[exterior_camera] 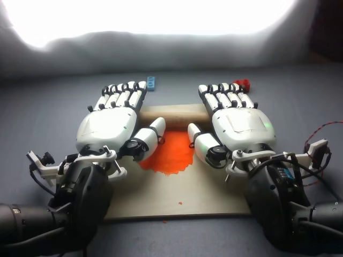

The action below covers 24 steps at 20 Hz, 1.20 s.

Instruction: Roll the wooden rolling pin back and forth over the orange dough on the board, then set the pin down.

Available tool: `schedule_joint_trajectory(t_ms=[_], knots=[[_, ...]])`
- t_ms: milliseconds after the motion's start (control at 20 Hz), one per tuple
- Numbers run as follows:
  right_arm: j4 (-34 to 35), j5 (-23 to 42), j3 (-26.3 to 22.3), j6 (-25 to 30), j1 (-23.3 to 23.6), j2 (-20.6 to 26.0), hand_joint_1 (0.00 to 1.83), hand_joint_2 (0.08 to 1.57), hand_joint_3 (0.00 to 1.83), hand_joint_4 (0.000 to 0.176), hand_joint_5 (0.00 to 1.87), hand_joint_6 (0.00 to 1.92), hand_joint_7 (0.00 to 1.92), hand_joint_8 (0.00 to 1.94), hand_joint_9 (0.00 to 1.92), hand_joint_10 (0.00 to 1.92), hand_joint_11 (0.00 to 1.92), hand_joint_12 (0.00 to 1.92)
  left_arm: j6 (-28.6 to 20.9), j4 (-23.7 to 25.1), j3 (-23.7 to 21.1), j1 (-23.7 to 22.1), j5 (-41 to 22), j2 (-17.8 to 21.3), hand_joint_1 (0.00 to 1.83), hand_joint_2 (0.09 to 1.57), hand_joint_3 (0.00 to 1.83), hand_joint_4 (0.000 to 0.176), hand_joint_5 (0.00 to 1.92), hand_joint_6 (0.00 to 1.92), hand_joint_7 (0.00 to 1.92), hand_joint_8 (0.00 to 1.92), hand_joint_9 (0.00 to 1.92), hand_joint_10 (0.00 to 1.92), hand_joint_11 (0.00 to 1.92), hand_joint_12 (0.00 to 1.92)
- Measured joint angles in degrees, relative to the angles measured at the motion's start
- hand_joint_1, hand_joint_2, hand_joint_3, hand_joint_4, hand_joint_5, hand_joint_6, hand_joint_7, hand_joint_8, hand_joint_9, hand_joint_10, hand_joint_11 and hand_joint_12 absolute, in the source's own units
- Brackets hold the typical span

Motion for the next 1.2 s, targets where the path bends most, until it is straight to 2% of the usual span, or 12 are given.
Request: schedule_joint_trajectory(t_ms=[550, 1200], knots=[[0.0, -0.5, 0.4, 0.1, 0.2, 0.0, 0.0, 1.57, 0.06, 0.0, 0.07, 0.01, 0.06, 0.01, 0.02, 0.01, 0.0, 0.0, 1.2, -1.4, 1.1, -1.1, 0.8, -0.4, 0.0, 1.56, 0.02, 0.0, 0.01, 0.0, 0.0, 0.0, 0.0, 0.0, 0.0, 0.0], [-0.2, -0.8, 0.8, 0.1, 0.2, 0.0, 0.0, 1.57, 0.06, 0.0, 0.08, 0.01, 0.08, 0.01, 0.04, 0.02, 0.0, 0.0, 3.3, -3.2, -1.2, -1.3, 1.2, 0.9, 0.0, 1.56, 0.01, 0.0, 0.04, 0.02, 0.02, 0.01, 0.0, 0.0, 0.0, 0.0]])
